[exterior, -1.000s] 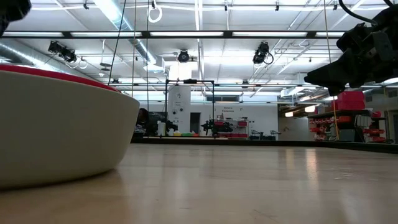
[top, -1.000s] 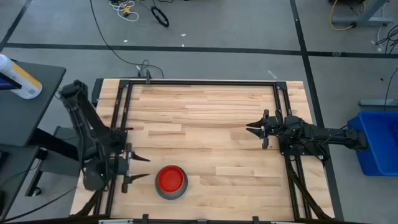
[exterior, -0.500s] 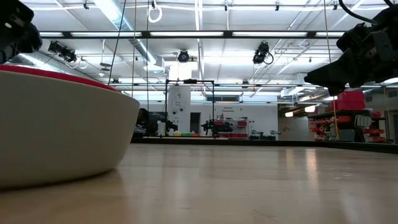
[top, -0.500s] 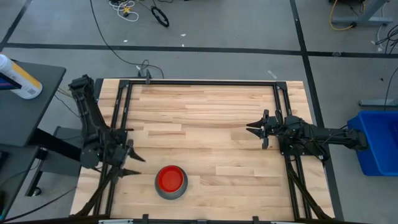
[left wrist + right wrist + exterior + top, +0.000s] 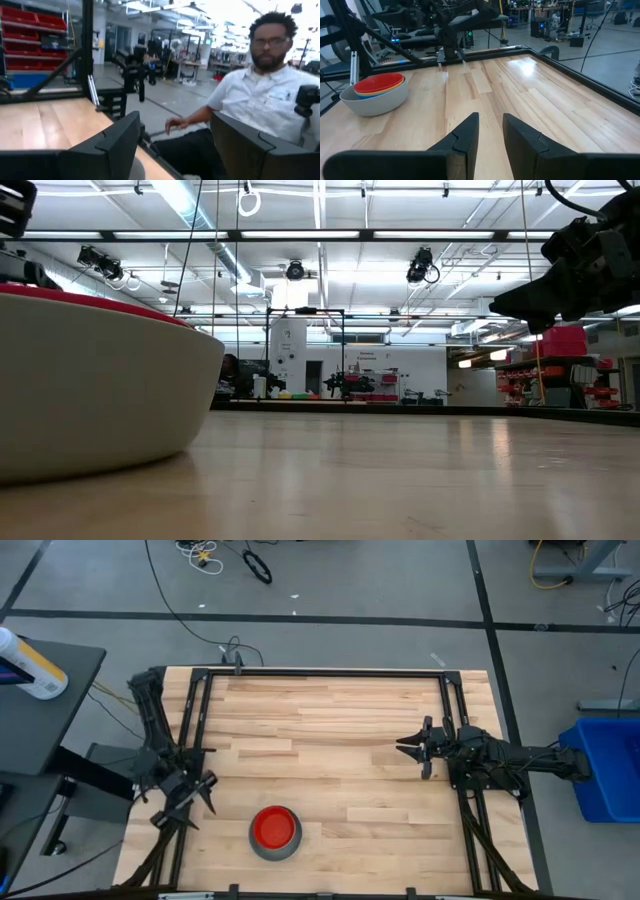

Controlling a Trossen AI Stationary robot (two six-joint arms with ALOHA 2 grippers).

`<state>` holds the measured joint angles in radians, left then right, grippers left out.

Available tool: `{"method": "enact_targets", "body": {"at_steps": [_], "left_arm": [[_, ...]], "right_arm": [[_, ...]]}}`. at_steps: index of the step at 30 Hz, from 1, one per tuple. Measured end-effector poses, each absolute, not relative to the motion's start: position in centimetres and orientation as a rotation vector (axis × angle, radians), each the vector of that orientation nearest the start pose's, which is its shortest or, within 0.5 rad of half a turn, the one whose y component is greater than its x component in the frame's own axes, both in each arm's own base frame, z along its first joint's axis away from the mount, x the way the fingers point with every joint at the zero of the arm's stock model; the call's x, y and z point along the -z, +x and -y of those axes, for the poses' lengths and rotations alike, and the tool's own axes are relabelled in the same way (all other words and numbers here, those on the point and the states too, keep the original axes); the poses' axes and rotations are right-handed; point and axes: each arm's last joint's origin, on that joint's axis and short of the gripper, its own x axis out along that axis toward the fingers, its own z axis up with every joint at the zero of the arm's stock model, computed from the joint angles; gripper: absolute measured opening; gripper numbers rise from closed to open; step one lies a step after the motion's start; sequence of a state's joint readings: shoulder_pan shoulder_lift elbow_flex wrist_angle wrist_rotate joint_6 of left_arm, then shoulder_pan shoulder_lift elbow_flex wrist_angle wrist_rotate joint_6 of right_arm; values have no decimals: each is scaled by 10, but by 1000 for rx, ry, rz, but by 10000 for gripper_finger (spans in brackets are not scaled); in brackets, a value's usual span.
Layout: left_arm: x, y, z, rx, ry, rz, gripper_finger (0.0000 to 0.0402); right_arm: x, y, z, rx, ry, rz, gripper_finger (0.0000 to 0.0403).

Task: Nest bowls inside each other
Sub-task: Return to Home Position

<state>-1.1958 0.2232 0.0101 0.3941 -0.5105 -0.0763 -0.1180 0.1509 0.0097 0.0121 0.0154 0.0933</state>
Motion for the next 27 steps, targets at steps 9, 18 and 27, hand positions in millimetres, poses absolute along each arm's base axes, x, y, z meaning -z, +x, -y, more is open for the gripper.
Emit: {"method": "enact_targets", "body": {"at_steps": [9,18,27], "left_arm": [[-180,59,75,551,-181,84,250],[-174,75,58,359,-165,55,250],[-172,89,38,241,-174,47,250]], "right_arm": [[-156,105,13,139,100,-122,95],[-156,105,13,139,100,-123,95],[-156,105,13,139,100,-123,95]]}}
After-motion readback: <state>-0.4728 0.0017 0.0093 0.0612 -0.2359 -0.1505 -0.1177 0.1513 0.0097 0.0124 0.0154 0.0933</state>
